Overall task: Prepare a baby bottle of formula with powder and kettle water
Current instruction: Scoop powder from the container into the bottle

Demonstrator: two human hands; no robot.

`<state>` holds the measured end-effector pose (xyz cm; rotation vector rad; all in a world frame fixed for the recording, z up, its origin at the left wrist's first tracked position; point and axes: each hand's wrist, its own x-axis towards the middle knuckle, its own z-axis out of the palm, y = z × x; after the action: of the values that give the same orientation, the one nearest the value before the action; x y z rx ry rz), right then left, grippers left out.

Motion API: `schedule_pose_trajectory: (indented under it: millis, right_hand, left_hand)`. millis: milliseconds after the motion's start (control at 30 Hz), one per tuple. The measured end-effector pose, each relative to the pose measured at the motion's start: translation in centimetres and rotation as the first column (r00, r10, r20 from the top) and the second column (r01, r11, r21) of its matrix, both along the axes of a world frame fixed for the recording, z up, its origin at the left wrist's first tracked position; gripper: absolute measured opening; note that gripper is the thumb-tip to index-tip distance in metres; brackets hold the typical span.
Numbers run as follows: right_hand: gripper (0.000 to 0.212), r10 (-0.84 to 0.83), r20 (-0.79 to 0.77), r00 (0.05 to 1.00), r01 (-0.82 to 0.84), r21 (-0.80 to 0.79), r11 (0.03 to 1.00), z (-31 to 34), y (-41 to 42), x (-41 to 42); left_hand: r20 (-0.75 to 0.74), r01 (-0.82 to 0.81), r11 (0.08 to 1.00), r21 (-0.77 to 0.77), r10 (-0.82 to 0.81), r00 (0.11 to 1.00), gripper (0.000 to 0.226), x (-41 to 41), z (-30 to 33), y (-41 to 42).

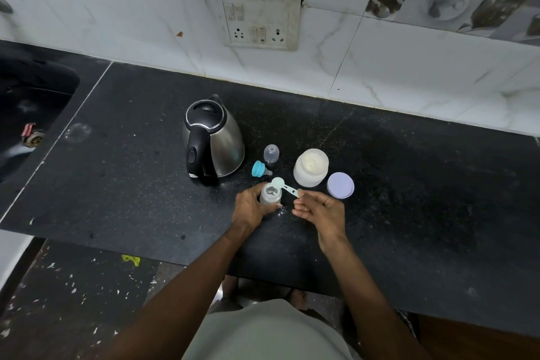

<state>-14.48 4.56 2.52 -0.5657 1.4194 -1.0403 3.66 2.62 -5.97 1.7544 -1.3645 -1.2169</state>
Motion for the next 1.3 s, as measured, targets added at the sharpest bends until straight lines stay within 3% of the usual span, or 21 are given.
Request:
schedule_pose_trajectory:
  millis: [167,367,533,600,700,967,1133,1300]
  right_hand:
    - [0.010,-0.022,-0.078,0.997,0.014,-0.102,0.995,1.6,-1.8,-2.3]
    - [0.016,-0.037,-0.401,0.915,-0.083,-0.279,0.957,4.1,-4.3,-5.0]
    - [0.011,-0.091,-0.739,0.668,-0.311,-0.389,0.867,4.0,-6.8,-6.6]
    - [0.011,-0.125,-0.852,0.508,-0.433,-0.379,0.818,3.1,-7.9,-6.9]
    - [0.013,-0.118,-0.952,0.282,-0.597,-0.270,0.755,1.9,-9.3,-6.8]
    - [0.027,0.177,-0.984,-0.016,-0.685,0.140,0.715,0.3,-11.5,-5.2]
    - [0.029,0.167,-0.986,-0.021,-0.665,0.139,0.734,0.6,-11.3,-4.9]
    - [0.024,-0.034,-0.992,0.126,-0.609,-0.104,0.786,1.5,-10.7,-4.9]
  left_hand:
    - [0.014,-0.004,1.000,-0.006,0.004,1.000,0.057,0.0,0.1,0.0]
    - [-0.007,-0.010,1.000,-0.012,0.010,1.000,0.054,0.0,-0.2,0.1]
    - [-0.003,0.002,1.000,-0.015,-0.002,1.000,0.057,0.1,-0.5,0.0]
    - [-0.008,0.004,1.000,-0.017,-0.005,1.000,0.057,0.1,-0.4,0.0]
    - [-0.008,0.003,1.000,-0.020,-0.003,1.000,0.057,0.1,-0.5,0.1]
    - [-0.021,-0.007,1.000,-0.015,0.006,1.000,0.057,0.0,-0.6,0.1]
    - [-0.014,-0.004,1.000,0.007,0.004,1.000,0.059,0.0,-0.4,0.1]
    - [-0.016,-0.010,1.000,0.021,0.010,1.000,0.059,-0.1,-0.2,0.3]
